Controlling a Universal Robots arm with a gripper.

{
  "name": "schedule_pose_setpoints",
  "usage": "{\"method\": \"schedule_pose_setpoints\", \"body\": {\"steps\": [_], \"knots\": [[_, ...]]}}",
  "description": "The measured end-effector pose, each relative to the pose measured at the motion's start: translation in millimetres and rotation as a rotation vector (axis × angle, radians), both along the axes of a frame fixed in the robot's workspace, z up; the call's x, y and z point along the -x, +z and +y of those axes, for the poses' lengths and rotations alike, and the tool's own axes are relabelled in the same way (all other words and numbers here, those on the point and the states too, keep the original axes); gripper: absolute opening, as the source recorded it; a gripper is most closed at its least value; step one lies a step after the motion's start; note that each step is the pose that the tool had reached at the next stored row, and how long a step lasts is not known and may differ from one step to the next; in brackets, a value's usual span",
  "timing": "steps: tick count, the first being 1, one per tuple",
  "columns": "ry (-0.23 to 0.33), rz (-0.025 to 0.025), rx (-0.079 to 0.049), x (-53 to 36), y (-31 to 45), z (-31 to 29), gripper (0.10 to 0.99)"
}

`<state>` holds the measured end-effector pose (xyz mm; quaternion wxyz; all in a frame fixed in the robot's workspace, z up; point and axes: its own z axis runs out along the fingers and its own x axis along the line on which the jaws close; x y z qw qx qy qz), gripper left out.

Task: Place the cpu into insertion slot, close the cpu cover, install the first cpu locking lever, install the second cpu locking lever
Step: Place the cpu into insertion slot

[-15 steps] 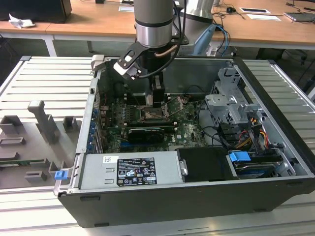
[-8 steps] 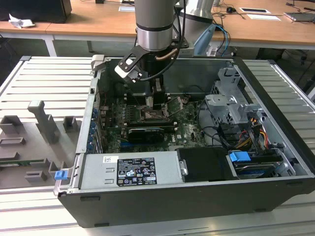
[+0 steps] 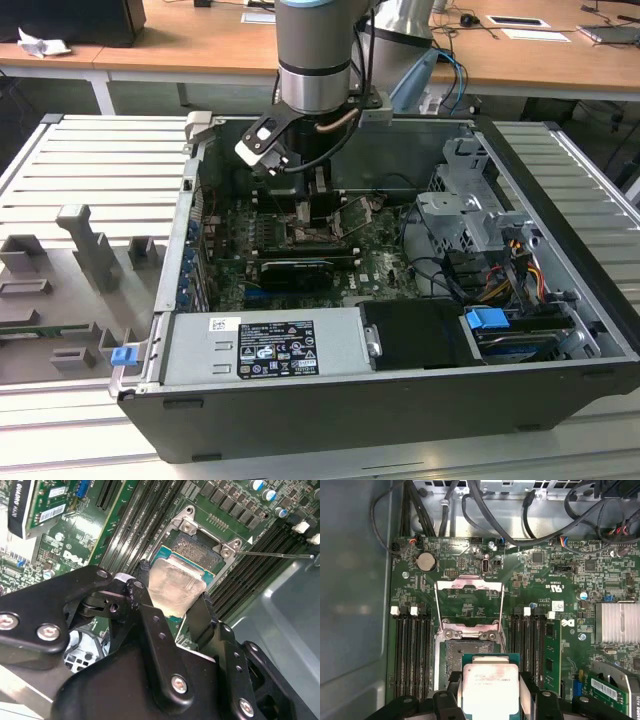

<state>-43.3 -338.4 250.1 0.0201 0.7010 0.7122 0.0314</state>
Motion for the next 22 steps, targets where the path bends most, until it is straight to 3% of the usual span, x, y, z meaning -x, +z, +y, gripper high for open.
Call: {"method": "schedule_pose_setpoints", "body": {"steps": [11,22], "knots": [[0.0,0.0002,0.0,-0.1,-5.6,0.3,0.541],[0.0,0.0015,0.0,-1.4,-20.6,8.1,0.541]]}}
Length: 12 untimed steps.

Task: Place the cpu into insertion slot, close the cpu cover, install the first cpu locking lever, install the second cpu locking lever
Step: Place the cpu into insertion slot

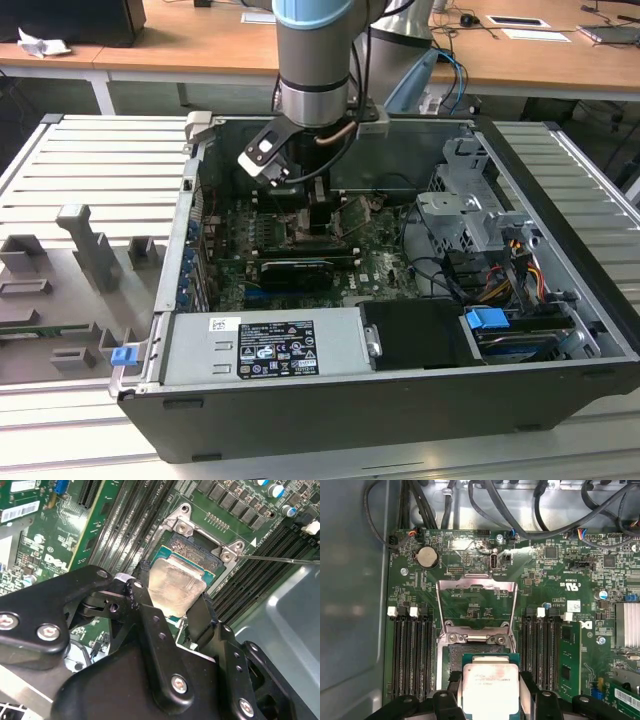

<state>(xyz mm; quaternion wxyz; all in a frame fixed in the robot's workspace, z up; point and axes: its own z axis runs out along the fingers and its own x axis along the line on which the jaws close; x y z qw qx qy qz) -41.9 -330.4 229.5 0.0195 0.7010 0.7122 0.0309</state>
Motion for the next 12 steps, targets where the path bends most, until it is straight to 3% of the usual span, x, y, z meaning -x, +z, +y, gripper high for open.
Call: {"method": "schedule_pose_setpoints", "body": {"steps": [5,12], "knots": [[0.0,0.002,0.0,0.0,-4.4,4.6,0.541],[-0.003,0.0098,0.001,0.0,-13.6,8.0,0.541]]}}
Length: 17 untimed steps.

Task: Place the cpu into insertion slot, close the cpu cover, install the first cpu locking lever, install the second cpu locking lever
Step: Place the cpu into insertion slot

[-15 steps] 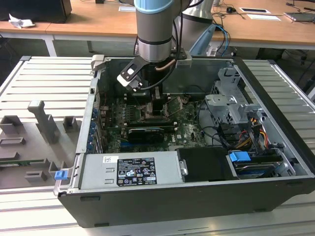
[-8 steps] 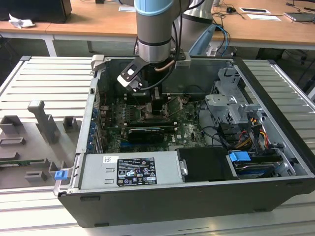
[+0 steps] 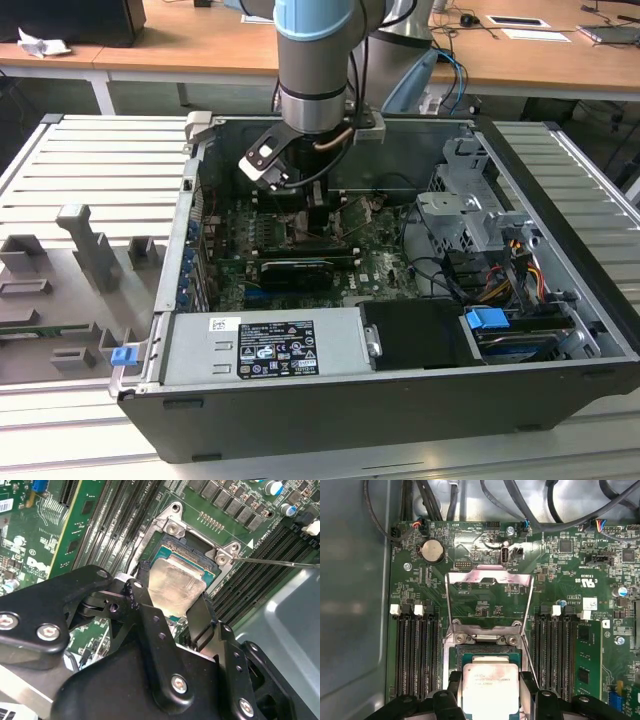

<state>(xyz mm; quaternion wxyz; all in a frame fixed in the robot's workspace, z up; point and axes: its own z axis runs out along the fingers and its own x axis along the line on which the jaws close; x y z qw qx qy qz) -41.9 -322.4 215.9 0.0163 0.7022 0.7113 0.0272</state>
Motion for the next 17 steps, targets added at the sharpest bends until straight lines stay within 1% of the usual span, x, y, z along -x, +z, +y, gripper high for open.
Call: {"method": "schedule_pose_setpoints", "body": {"steps": [4,6,8,13,17], "knots": [[-0.016,0.0005,0.003,0.1,-2.8,0.3,0.541],[-0.017,0.0006,0.004,0.0,-4.0,0.9,0.541],[-0.017,0.0013,0.005,0.0,-6.9,2.0,0.541],[-0.017,0.0016,0.009,0.0,-12.5,2.8,0.541],[-0.017,0.0023,0.009,0.0,-16.1,3.3,0.541]]}}
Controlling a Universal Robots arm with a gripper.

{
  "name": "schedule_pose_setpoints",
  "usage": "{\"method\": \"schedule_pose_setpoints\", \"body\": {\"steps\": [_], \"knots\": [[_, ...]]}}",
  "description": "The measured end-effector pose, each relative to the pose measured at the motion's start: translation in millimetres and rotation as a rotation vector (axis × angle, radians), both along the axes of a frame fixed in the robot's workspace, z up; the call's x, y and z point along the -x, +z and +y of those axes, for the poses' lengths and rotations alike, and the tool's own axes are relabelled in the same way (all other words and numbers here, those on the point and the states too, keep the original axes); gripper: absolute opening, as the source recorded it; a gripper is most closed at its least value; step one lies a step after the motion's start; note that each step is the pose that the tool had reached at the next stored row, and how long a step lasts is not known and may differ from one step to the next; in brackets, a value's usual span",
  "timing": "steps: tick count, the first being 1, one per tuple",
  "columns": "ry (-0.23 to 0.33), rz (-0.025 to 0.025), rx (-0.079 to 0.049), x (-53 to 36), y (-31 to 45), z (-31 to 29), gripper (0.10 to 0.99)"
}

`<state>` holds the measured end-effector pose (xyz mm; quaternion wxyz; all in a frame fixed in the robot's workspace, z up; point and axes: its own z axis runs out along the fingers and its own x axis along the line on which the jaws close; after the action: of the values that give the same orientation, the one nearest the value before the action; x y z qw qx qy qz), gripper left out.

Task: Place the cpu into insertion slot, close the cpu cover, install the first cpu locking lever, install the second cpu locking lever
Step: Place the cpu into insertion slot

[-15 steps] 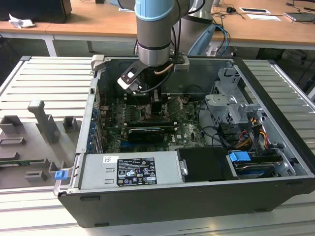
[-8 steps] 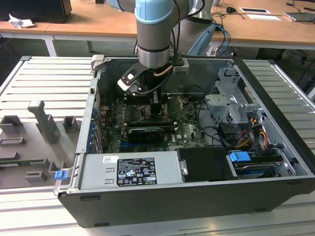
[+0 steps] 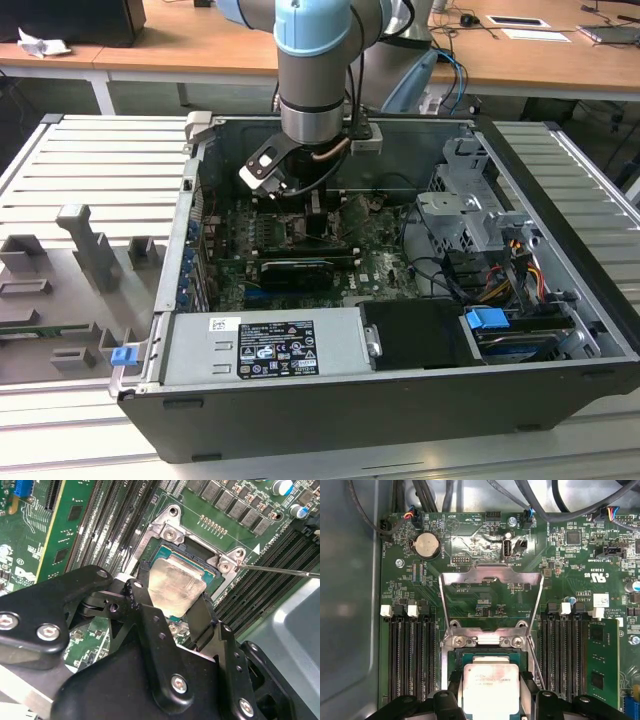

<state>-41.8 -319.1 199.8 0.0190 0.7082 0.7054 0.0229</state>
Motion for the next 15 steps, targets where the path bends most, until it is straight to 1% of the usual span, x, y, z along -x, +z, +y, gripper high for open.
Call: {"method": "schedule_pose_setpoints", "body": {"steps": [7,8,15], "knots": [[0.0,-0.0001,0.0,0.0,-0.8,0.1,0.549],[0.0,-0.0002,0.0,-0.1,-0.8,0.1,0.616],[0.0,-0.0001,0.0,-0.6,-1.7,3.7,0.616]]}}
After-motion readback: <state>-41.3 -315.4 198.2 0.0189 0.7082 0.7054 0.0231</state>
